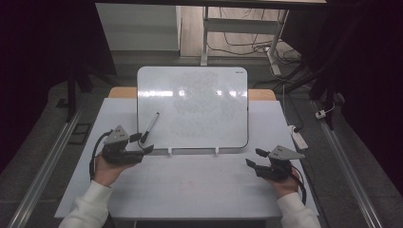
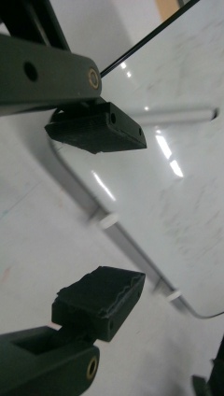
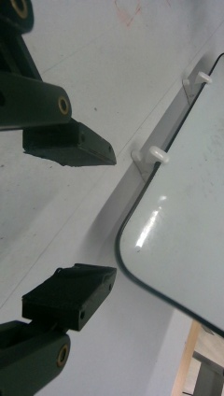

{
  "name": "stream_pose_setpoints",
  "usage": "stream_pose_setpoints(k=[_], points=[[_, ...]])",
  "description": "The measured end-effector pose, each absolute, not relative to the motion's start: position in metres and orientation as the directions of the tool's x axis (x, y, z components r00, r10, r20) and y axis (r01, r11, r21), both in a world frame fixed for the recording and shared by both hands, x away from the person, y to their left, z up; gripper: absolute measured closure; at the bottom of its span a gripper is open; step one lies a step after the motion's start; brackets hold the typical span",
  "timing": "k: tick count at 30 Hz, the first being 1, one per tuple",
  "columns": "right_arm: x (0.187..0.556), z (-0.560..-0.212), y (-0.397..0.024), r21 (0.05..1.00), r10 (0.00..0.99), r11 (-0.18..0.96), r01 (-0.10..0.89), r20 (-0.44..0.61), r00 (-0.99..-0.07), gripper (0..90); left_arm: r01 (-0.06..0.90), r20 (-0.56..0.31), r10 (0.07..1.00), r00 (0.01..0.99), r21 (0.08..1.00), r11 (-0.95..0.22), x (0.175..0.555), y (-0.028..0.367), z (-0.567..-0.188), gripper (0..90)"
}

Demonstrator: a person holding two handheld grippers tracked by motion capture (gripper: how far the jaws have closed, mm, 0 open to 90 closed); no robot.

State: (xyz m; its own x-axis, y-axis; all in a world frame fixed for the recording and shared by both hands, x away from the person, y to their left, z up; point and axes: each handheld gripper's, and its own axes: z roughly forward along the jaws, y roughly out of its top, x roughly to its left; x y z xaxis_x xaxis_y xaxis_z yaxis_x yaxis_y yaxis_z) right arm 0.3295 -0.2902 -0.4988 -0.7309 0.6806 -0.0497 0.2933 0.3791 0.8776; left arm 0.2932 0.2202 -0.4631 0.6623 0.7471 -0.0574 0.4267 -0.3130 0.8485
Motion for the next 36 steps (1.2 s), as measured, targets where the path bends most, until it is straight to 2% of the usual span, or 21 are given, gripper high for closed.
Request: stream_pose_setpoints(k=[10,14,36], points=[[0.324,-0.507,-0.304,0.867,0.671,0.405,0.29,-0.066,-0.739,35.2,0.498,-0.122,0.757,0.642,0.817,-0.291,0.257,0.24,-0.5,31.8],[0.322,-0.508,-0.307,0.865,0.661,0.411,0.288,-0.064,-0.748,32.9,0.501,-0.112,0.764,0.635,0.813,-0.297,0.246,0.244,-0.509,31.5],[0.323,-0.509,-0.307,0.862,0.66,0.413,0.294,-0.062,-0.749,31.6,0.496,-0.092,0.774,0.627,0.813,-0.305,0.248,0.242,-0.512,30.2]])
